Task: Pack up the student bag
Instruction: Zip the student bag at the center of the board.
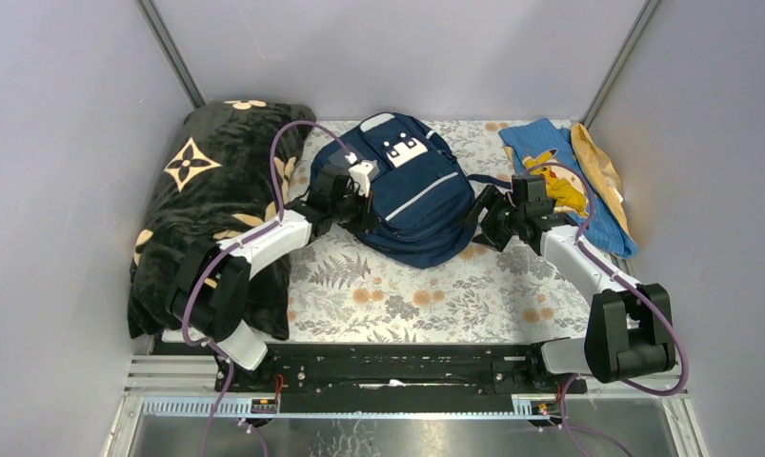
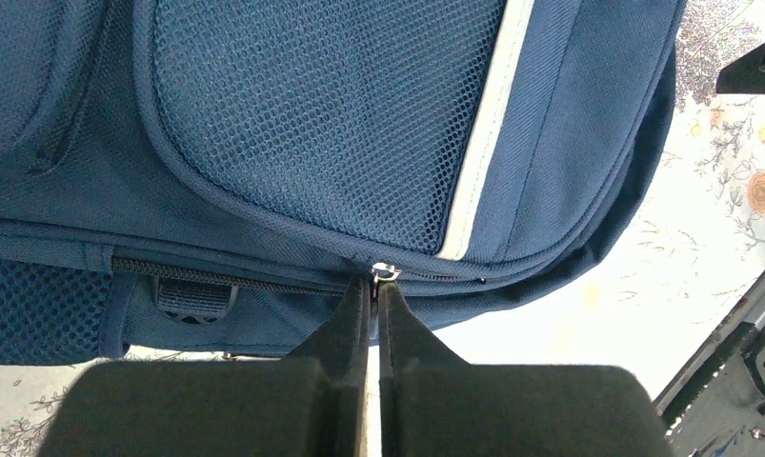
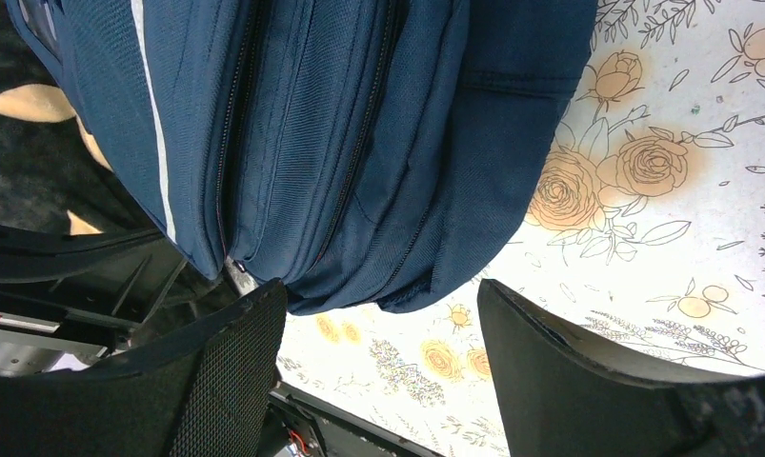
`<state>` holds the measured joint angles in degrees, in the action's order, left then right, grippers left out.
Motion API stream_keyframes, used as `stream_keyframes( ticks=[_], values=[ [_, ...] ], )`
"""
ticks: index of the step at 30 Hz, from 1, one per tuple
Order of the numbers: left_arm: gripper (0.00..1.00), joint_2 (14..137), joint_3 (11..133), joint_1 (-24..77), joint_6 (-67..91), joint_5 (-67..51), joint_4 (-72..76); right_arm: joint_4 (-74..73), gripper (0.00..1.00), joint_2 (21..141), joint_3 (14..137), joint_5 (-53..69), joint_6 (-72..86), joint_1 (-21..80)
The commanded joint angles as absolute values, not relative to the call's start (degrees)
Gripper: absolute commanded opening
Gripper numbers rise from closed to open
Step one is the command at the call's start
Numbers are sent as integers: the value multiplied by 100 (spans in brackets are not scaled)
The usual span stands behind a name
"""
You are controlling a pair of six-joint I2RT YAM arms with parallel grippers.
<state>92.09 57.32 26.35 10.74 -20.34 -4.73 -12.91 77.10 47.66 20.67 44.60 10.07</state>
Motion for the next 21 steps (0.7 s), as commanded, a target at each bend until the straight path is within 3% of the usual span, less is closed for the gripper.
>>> stream_keyframes(
  ticks=[1,8,13,18,21],
  values=[
    [0,9193,6024,2712,1197,-1855,-542,-1134,80,7771,4855,2249,4409,984],
    [0,9220,6243,3034,2161,-1755,-1182,-922,79,7945,4816,2149,4465,983],
    [0,9395,6443,3479,2246,-1747,-1443,-280,67,8444,4663,2248,4618,984],
    [0,9367,6427,3511,2490,-1721,-1361,203,66,9108,4718,2264,4608,1019],
    [0,9413,6467,3581,2708,-1809,-1362,382,52,9492,4751,2353,4654,1178]
  ],
)
